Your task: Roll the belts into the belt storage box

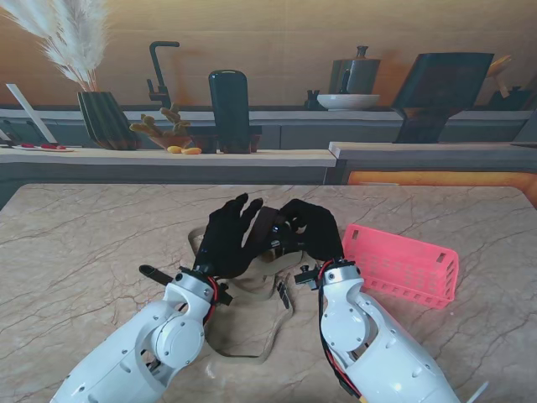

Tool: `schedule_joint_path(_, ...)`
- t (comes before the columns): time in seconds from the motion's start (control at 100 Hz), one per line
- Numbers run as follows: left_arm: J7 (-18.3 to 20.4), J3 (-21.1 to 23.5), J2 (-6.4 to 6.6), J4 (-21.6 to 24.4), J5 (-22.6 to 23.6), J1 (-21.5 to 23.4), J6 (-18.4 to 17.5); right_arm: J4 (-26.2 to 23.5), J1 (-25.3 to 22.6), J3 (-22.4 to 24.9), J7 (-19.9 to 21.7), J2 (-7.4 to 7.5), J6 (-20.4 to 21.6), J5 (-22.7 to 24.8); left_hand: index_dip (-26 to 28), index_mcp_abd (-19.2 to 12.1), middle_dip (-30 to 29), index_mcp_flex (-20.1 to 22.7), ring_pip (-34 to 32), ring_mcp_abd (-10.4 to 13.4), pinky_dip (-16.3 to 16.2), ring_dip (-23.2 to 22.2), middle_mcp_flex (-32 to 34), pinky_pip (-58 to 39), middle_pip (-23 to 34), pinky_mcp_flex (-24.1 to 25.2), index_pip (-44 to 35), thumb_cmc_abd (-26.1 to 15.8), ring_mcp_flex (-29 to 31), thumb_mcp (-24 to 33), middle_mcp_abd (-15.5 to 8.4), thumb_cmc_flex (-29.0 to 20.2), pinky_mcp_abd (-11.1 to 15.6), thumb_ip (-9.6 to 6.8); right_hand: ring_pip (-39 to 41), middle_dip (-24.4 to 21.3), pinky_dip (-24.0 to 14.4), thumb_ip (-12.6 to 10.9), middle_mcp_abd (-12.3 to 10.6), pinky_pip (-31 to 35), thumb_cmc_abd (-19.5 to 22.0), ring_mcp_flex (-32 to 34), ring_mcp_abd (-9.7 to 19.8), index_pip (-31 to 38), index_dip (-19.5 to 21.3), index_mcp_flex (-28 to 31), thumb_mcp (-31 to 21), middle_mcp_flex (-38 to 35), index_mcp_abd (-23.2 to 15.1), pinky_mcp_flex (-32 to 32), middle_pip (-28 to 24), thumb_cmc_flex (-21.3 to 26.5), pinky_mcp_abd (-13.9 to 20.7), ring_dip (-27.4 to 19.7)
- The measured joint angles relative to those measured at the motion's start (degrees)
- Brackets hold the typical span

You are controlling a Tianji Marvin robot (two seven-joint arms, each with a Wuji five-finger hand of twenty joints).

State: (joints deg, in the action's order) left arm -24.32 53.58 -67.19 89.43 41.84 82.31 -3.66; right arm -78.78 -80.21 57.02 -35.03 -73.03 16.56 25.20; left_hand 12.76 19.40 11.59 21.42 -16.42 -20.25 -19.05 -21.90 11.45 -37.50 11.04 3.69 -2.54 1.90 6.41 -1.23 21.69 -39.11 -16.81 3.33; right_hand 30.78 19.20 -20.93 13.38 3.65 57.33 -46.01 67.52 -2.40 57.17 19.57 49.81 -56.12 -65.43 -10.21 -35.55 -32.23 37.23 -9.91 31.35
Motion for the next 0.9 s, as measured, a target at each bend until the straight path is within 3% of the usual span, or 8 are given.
schedule_joint_path(0.11, -1.55, 0.0, -0.36, -0.46, 0.33, -0.07, 0.03, 0.0, 0.0, 0.01, 0.0, -0.01, 0.02, 0.0, -0.56, 0.02, -0.85, -1.52, 0.26, 0.43, 1.25, 0.59, -0.03, 2.77, -0.23, 0.0, 0.02, -0.02, -0.51, 0.0, 0.0, 0.0, 1.28, -0.61, 0.0, 0.0, 0.0, 0.0, 0.0, 0.0, 0.0, 0.0, 0.0, 0.0, 0.0, -0.01, 0.01, 0.0, -0.01, 0.0, 0.0, 0.0, 0.0, 0.0)
schedule_joint_path(0.21, -2.25, 0.48, -0.61, -0.79, 0.48, -0.01, -0.25, 0.0, 0.0, 0.08, -0.06, -0.02, 0.02, 0.04, -0.59, -0.57, -1.88, -3.12, 1.13, 1.6, 2.21, 0.77, -0.31, 5.74, -1.46, 0.0, 0.08, -0.13, -0.51, 0.01, -0.44, 3.54, 2.71, -0.61, 0.0, 0.0, 0.01, 0.0, -0.01, 0.0, 0.0, 0.0, 0.0, 0.0, 0.0, -0.01, 0.01, 0.0, -0.02, 0.01, 0.0, 0.0, 0.0, 0.0)
schedule_joint_path(0.33, -3.21, 0.82, -0.77, -1.97, -0.22, -0.2, -3.87, 0.0, -0.02, 0.12, -0.13, -0.02, 0.03, 0.09, -0.59, -2.34, -2.84, -6.17, 3.39, 4.25, 3.19, 1.45, -0.73, 11.06, -3.3, -0.32, 0.56, -1.63, -0.53, 0.0, -2.52, 6.65, 5.8, -0.64, 0.0, 0.0, 0.01, 0.0, -0.01, 0.0, 0.0, 0.0, 0.0, 0.0, 0.0, -0.01, 0.01, 0.0, -0.02, 0.02, 0.0, 0.0, 0.0, 0.0)
schedule_joint_path(0.41, -3.26, 0.68, -1.0, -3.2, -3.1, -0.72, -6.83, 0.0, -0.02, 0.12, -0.12, -0.02, 0.1, 0.04, -0.59, -3.63, -2.99, -8.35, 5.27, 6.28, 3.68, 2.07, -1.41, 14.86, -4.61, -0.7, 0.58, -3.81, -0.68, -0.29, -4.46, 7.96, 8.12, -0.65, 0.0, 0.0, 0.02, 0.0, -0.01, 0.0, 0.0, 0.0, 0.0, 0.0, 0.0, -0.01, 0.01, 0.0, -0.03, 0.09, 0.0, 0.0, 0.0, 0.0)
schedule_joint_path(0.51, -2.98, 0.19, -1.4, -4.5, -6.25, -1.66, -7.41, -0.03, -0.02, 0.12, 0.14, -0.02, 0.24, -0.28, -0.55, -4.4, -2.99, -8.97, 6.59, 7.66, 3.7, 2.73, -1.41, 17.97, -5.12, -0.85, 0.59, -5.66, -1.14, 0.04, -5.53, 9.86, 9.72, -1.22, 0.0, 0.0, 0.02, 0.0, -0.01, 0.0, 0.0, 0.0, 0.0, 0.0, 0.0, -0.01, 0.01, 0.01, -0.03, 0.1, 0.0, 0.0, -0.01, 0.0)
schedule_joint_path(0.59, -2.55, -0.02, -1.88, -5.84, -7.64, -2.51, -7.99, -0.04, -0.02, 0.09, 0.34, -0.02, 0.42, -0.45, 0.06, -5.8, -2.91, -9.63, 7.24, 9.16, 3.7, 3.39, -1.41, 20.07, -5.13, -0.96, 0.59, -6.42, -1.14, -0.11, -7.14, 10.89, 11.45, -1.22, 0.0, 0.0, 0.02, 0.0, -0.01, 0.0, 0.0, 0.0, 0.0, 0.0, 0.0, -0.01, 0.01, 0.01, -0.04, 0.12, 0.0, 0.0, -0.01, 0.0)
schedule_joint_path(0.74, -1.95, -0.08, -3.18, -8.59, -16.15, -3.87, -11.57, -0.04, 0.02, 0.03, 0.62, -0.02, 0.77, -0.56, 0.22, -7.27, -2.68, -11.02, 8.4, 11.3, 3.7, 4.45, -1.41, 24.56, -5.16, -1.21, -0.72, -8.12, -1.14, -0.21, -9.34, 12.84, 13.68, -1.22, 0.0, 0.0, 0.03, 0.0, -0.01, 0.0, 0.01, 0.0, 0.0, 0.0, 0.0, -0.01, 0.01, 0.01, -0.04, 0.12, 0.0, 0.0, -0.01, 0.0)
schedule_joint_path(0.9, -0.47, -0.5, -4.12, -10.82, -20.03, -4.91, -15.84, -0.04, 0.17, -0.08, 0.75, -0.02, 0.87, -0.84, 0.22, -8.91, -2.29, -10.94, 9.17, 13.08, 3.7, 5.59, -1.42, 28.33, -5.78, -1.41, -0.77, -8.18, -1.15, 0.03, -10.88, 13.95, 15.92, -1.23, 0.0, 0.0, 0.04, 0.0, -0.01, 0.0, 0.01, 0.0, 0.0, 0.0, 0.0, -0.01, 0.01, 0.01, -0.05, 0.23, 0.0, 0.0, -0.01, 0.0)
